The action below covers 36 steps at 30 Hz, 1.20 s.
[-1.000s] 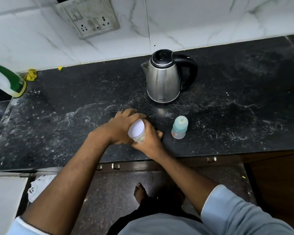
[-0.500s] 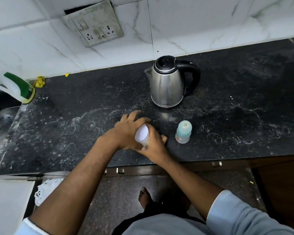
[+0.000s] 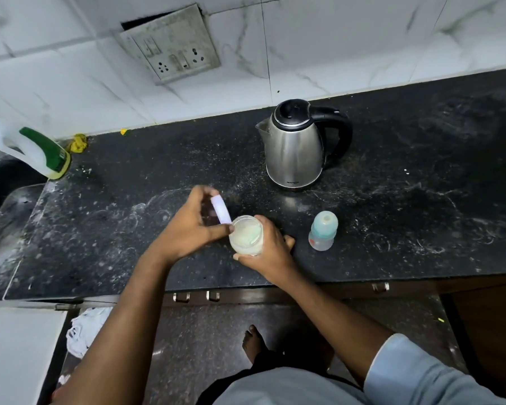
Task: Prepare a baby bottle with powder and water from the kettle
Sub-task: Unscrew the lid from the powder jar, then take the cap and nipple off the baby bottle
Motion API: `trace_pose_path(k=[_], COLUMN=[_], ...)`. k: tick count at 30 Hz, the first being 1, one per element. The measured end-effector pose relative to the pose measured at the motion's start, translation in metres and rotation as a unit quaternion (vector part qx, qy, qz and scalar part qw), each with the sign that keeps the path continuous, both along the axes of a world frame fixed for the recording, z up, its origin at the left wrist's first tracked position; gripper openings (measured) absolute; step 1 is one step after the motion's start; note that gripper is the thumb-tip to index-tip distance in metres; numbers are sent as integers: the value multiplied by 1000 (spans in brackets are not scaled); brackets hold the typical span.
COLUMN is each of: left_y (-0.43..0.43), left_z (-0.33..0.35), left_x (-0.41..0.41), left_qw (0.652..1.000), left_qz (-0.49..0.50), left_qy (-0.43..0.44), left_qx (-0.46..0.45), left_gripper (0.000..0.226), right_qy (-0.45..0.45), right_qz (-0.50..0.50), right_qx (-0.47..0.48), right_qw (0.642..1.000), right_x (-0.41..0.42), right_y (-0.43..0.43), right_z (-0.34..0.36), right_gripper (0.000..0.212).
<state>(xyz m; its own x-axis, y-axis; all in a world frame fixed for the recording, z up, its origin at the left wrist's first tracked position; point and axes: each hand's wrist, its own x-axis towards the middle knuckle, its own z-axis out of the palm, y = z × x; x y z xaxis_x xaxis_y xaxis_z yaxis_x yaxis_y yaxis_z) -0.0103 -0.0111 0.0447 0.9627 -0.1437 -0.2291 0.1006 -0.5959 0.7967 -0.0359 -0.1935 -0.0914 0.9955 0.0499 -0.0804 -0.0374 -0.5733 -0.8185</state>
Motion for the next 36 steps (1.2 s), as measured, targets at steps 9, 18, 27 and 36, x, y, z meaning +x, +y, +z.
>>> trace_pose_path(k=[9, 18, 27, 36], left_y=[51, 51, 51, -2], left_z=[-64, -100, -103, -33], left_x=[-33, -36, -34, -56], left_qw=[993, 982, 980, 975], left_qz=[107, 118, 82, 128], left_qy=[-35, 13, 13, -179], left_qx=[19, 149, 180, -33], left_gripper=[130, 131, 136, 111], right_qy=[-6, 0, 12, -4], right_qz=[-12, -11, 2, 26], right_qx=[-17, -29, -13, 68], right_qw=[1000, 1000, 1000, 997], right_x=[-1, -1, -3, -19], right_y=[2, 3, 2, -21], right_z=[-1, -2, 2, 25], right_gripper=[108, 107, 111, 121])
